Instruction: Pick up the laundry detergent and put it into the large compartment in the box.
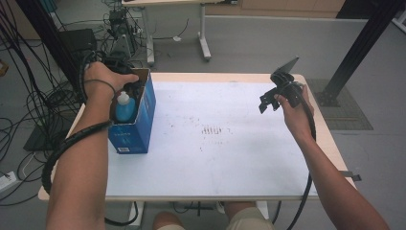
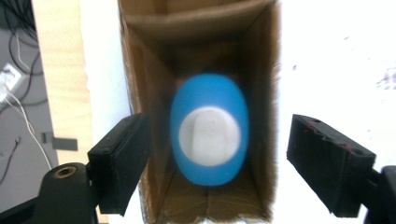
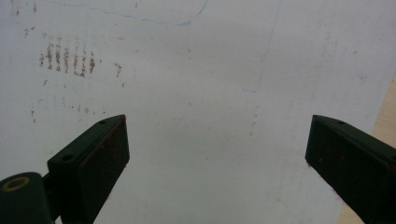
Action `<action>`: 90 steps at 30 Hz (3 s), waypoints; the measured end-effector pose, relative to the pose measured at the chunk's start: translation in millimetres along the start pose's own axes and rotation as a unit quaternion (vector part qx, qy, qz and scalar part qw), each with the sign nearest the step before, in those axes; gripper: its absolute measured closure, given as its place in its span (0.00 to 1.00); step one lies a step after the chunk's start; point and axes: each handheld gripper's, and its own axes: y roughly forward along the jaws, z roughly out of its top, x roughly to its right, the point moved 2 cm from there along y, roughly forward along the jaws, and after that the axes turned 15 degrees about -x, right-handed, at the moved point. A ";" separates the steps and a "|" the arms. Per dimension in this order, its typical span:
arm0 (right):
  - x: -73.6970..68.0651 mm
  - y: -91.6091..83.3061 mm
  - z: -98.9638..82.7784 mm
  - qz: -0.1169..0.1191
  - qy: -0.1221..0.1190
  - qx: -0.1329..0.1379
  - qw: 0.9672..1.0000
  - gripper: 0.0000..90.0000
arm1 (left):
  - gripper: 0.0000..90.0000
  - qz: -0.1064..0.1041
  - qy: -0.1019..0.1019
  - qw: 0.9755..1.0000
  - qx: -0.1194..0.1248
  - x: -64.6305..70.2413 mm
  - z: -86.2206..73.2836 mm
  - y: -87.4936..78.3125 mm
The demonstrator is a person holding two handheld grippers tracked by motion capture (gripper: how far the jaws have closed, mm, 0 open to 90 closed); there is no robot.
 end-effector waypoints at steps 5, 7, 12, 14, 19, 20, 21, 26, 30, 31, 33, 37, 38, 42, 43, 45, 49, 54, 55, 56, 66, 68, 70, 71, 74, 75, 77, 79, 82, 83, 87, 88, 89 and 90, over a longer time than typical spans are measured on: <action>1.6 -0.4 0.6 0.004 0.004 0.000 1.000 0.07 | 0.19 0.010 0.028 0.999 0.015 20.8 -0.1 -31.2; 1.7 -0.3 0.9 0.003 0.003 0.000 1.000 0.07 | 0.19 0.014 0.039 0.999 0.024 30.4 -0.2 -40.2; 2.6 -0.3 1.0 0.004 0.001 0.001 1.000 0.07 | 0.18 0.012 0.069 0.997 0.039 58.3 3.6 -57.5; 3.4 -0.7 0.8 0.006 0.002 0.002 1.000 0.07 | 0.17 0.014 0.085 0.996 0.038 72.0 7.3 -61.9; 4.7 -0.9 1.6 0.005 0.003 0.000 1.000 0.07 | 0.17 0.010 0.114 0.993 0.041 100.5 14.4 -66.6; 4.5 -0.8 2.0 0.005 0.003 0.000 1.000 0.07 | 0.17 0.010 0.120 0.992 0.040 106.0 16.0 -67.5; 5.0 -0.9 2.3 0.006 0.004 -0.001 1.000 0.07 | 0.17 0.010 0.126 0.991 0.041 111.6 17.1 -68.2; 5.5 -1.8 1.8 0.005 0.005 -0.001 1.000 0.07 | 0.16 0.002 0.148 0.988 0.040 131.8 21.8 -69.5; 5.2 -2.3 1.1 0.005 0.005 0.000 1.000 0.07 | 0.15 -0.002 0.156 0.987 0.038 141.1 24.8 -66.4; 4.9 -2.3 1.1 0.005 0.006 0.000 1.000 0.07 | 0.15 -0.003 0.158 0.987 0.038 142.9 25.3 -65.3; 4.5 -2.1 1.5 0.004 0.005 -0.001 1.000 0.07 | 0.15 -0.006 0.161 0.986 0.036 145.3 26.8 -63.3; 2.7 -2.0 1.7 0.003 0.004 -0.001 1.000 0.07 | 0.15 -0.008 0.167 0.985 0.035 151.0 29.2 -58.1; 2.7 -2.1 1.7 0.004 0.004 -0.001 1.000 0.07 | 0.15 -0.010 0.168 0.985 0.033 151.3 30.0 -57.0; 2.6 -2.2 1.8 0.005 0.005 -0.002 1.000 0.07 | 0.15 -0.012 0.171 0.985 0.031 152.5 31.4 -55.2; 2.3 -2.1 1.8 0.004 0.006 -0.002 1.000 0.07 | 0.15 -0.011 0.172 0.985 0.031 152.8 31.3 -54.9; 1.8 -1.9 1.7 0.002 0.004 -0.001 1.000 0.07 | 0.15 -0.011 0.173 0.984 0.031 153.1 31.5 -54.3; 1.5 -2.7 1.3 0.003 0.004 -0.001 1.000 0.07 | 0.15 -0.010 0.174 0.984 0.030 154.2 32.1 -53.5; 1.5 -3.1 1.1 0.002 0.005 -0.002 1.000 0.07 | 0.15 -0.013 0.178 0.983 0.028 155.9 33.4 -53.9; 1.7 -3.0 1.0 0.002 0.003 -0.001 1.000 0.07 | 0.15 -0.014 0.178 0.984 0.029 156.4 33.5 -53.6; 1.7 -3.1 1.2 0.003 0.005 -0.001 1.000 0.07 | 0.15 -0.014 0.178 0.984 0.029 156.7 33.5 -53.5; 3.0 -3.4 0.9 0.003 0.005 -0.001 1.000 0.07 | 0.15 -0.017 0.180 0.983 0.028 158.3 35.6 -51.7; 2.7 -3.5 0.8 0.002 0.005 -0.001 1.000 0.07 | 0.15 -0.017 0.181 0.983 0.029 158.4 35.5 -52.4; 2.3 -3.7 0.7 0.002 0.004 -0.002 1.000 0.07 | 0.15 -0.017 0.181 0.983 0.029 158.7 35.5 -52.9; 2.5 -3.8 0.6 0.002 0.004 -0.002 1.000 0.07 | 0.15 -0.016 0.182 0.983 0.029 158.7 35.5 -52.8; 2.8 -4.0 0.2 0.002 0.004 -0.001 1.000 0.07 | 0.15 -0.017 0.183 0.983 0.029 158.6 35.8 -52.3; 2.8 -4.0 0.3 0.002 0.004 -0.001 1.000 0.07 | 0.15 -0.019 0.182 0.983 0.030 158.2 35.6 -52.1; 2.5 -4.0 0.4 0.001 0.006 -0.002 1.000 0.07 | 0.15 -0.022 0.181 0.983 0.032 157.4 35.6 -51.9; 2.7 -4.0 0.5 0.002 0.005 -0.003 1.000 0.07 | 0.15 -0.024 0.181 0.983 0.034 156.3 35.2 -52.0; 2.8 -3.8 0.7 0.001 0.005 -0.003 1.000 0.07 | 0.15 -0.024 0.181 0.982 0.035 156.0 35.1 -52.2; 3.0 -3.8 0.8 0.002 0.006 -0.003 1.000 0.07 | 0.15 -0.025 0.181 0.982 0.036 155.8 34.9 -52.3; 2.0 -3.6 0.8 0.000 0.006 -0.003 1.000 0.07 | 0.15 -0.027 0.182 0.982 0.038 154.5 34.2 -51.7; 1.6 -3.6 0.7 -0.001 0.006 -0.002 1.000 0.07 | 0.15 -0.030 0.182 0.982 0.038 153.5 34.2 -51.4; 1.3 -3.7 0.6 -0.001 0.006 -0.002 1.000 0.07 | 0.15 -0.031 0.182 0.982 0.037 153.1 34.3 -51.2; 1.0 -3.5 0.5 -0.001 0.006 -0.002 1.000 0.07 | 0.15 -0.030 0.182 0.982 0.037 153.0 34.3 -50.8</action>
